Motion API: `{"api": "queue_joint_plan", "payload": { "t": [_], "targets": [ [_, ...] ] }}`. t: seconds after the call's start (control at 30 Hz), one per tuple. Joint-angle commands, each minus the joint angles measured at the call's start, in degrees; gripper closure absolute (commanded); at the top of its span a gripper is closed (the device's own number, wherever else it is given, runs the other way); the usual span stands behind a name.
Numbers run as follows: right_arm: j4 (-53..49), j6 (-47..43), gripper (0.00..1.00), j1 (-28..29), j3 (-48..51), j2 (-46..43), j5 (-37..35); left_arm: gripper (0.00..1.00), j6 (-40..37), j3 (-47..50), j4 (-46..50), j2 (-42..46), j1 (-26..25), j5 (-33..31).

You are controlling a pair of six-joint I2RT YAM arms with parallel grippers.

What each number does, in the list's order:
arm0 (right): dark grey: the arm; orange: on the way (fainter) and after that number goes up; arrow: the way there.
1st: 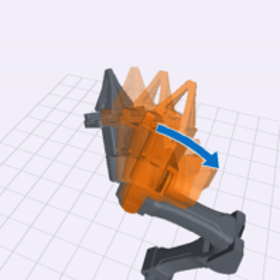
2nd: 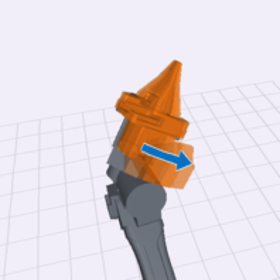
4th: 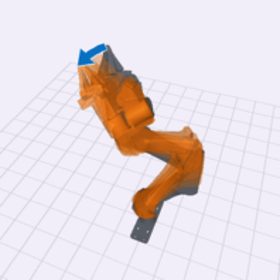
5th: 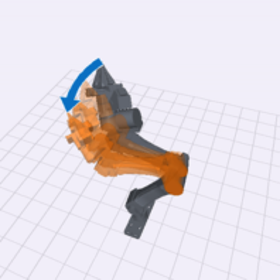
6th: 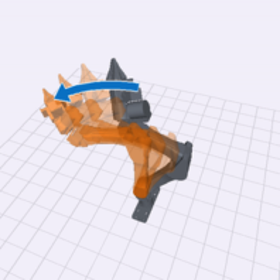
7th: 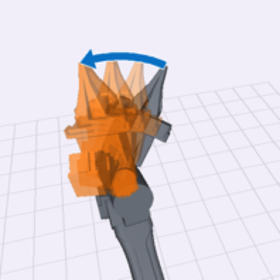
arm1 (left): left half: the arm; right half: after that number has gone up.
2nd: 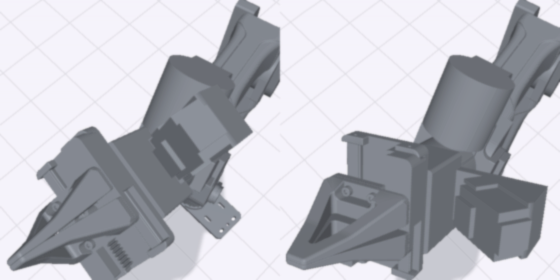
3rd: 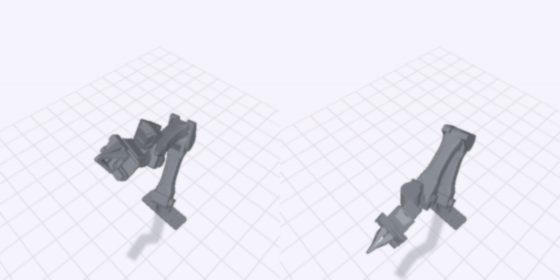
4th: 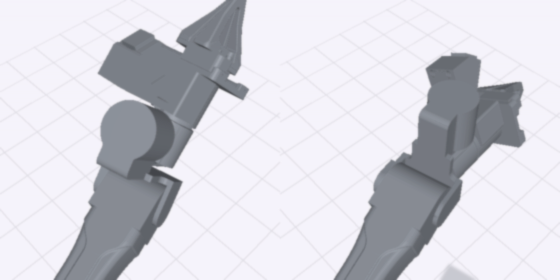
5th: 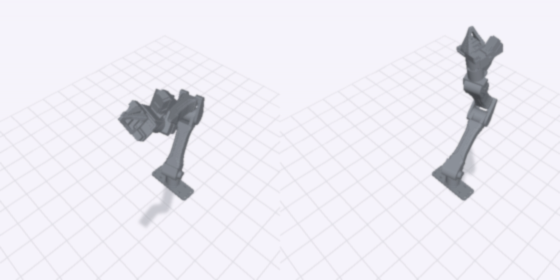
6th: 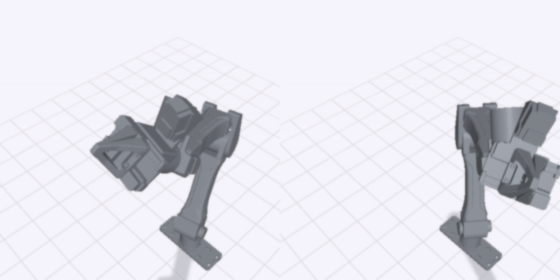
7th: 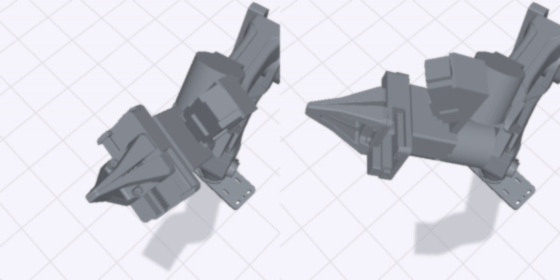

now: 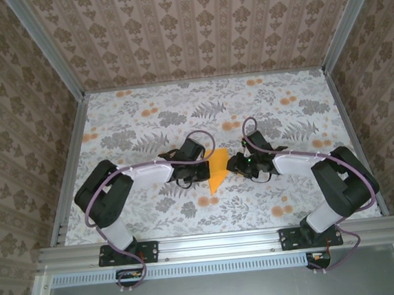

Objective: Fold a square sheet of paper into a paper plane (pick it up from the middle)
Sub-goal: Fourth fold the wing at the center of the table.

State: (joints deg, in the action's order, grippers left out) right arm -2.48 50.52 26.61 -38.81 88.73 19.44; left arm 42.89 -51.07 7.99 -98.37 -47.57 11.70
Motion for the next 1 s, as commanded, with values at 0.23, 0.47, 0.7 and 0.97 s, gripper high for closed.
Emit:
{"api": "queue_joint_plan", "payload": {
  "t": [0.23, 0.47, 0.7, 0.97],
  "targets": [
    [-3.0, -2.4, 0.65, -0.3, -3.2, 2.6, 1.4, 1.00, -0.9, -1.8, 2.1, -1.5, 0.5, 0.0],
    [-2.9, -2.3, 0.65, -0.3, -4.5, 4.1, 2.5, 1.00, -0.9, -1.2, 2.9, -1.7, 0.7, -0.2],
    [-3.0, -2.0, 0.64, -0.3, -5.3, 5.6, 2.7, 1.00, -0.9, -1.1, 3.4, -1.8, 0.8, -0.5],
    [-1.0, -1.0, 0.63, -0.3, -5.3, 6.6, 4.7, 1.00, -1.1, -1.5, 3.7, -1.8, 0.8, -0.5]
  ]
}}
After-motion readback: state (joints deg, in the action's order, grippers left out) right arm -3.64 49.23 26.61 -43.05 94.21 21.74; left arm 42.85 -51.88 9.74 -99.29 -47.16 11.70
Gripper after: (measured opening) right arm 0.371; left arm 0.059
